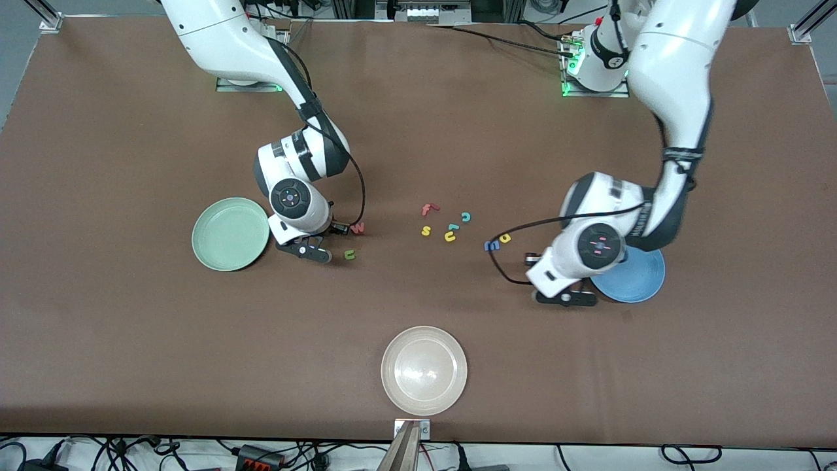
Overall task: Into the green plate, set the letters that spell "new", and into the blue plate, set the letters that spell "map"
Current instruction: 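Carry the cyan letter with the left gripper over the blue plate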
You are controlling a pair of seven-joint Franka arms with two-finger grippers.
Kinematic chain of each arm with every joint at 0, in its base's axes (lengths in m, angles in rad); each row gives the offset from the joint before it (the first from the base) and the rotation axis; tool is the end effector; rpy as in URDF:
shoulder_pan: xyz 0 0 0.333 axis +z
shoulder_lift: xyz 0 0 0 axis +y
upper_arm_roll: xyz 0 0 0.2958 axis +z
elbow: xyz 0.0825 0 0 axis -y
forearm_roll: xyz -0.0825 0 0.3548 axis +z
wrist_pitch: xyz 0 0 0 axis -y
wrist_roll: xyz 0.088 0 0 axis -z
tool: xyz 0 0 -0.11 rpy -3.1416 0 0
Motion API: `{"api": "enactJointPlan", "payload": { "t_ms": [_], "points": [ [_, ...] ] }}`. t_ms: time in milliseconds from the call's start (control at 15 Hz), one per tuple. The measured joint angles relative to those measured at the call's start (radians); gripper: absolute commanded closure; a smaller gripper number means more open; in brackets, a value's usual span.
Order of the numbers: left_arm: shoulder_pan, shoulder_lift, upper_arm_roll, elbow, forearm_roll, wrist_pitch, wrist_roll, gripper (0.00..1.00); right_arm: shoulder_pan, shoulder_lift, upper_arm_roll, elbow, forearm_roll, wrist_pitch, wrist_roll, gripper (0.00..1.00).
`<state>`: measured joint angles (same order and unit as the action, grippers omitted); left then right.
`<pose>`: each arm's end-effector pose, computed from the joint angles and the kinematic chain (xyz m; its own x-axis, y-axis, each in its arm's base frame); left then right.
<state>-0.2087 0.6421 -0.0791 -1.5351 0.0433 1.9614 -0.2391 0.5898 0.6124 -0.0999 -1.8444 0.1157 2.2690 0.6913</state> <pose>0.6205 -0.1736 0.2607 0.9765 -0.0535 -0.2087 -0.0629 -0.9973 -0.0388 0.5201 0.2833 0.1821 0.9503 -0.2725 -0.1509 -0.2588 -0.9603 0.1039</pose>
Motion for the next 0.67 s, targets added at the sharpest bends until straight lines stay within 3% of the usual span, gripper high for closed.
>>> {"api": "enactJointPlan", "payload": {
  "t_ms": [133, 333, 533, 600, 667],
  "points": [
    [0.070, -0.017, 0.001, -0.003, 0.055, -0.039, 0.054, 0.89, 0.000, 0.000, 0.000, -0.001, 0.000, 0.001, 0.000, 0.52],
    [0.148, -0.016, 0.002, -0.024, 0.096, -0.046, 0.094, 0.89, 0.000, 0.006, 0.000, -0.001, 0.000, 0.008, 0.000, 0.52],
    [0.221, -0.013, 0.001, -0.081, 0.098, 0.002, 0.154, 0.75, 0.000, 0.007, 0.000, -0.001, 0.000, 0.011, 0.000, 0.56],
    [0.236, -0.013, 0.000, -0.104, 0.098, 0.030, 0.167, 0.49, 0.000, 0.007, 0.000, -0.001, 0.000, 0.012, 0.000, 0.62],
    [0.243, -0.013, -0.001, -0.124, 0.098, 0.053, 0.171, 0.03, 0.000, 0.007, 0.000, -0.001, 0.001, 0.013, 0.000, 0.74]
  ]
}}
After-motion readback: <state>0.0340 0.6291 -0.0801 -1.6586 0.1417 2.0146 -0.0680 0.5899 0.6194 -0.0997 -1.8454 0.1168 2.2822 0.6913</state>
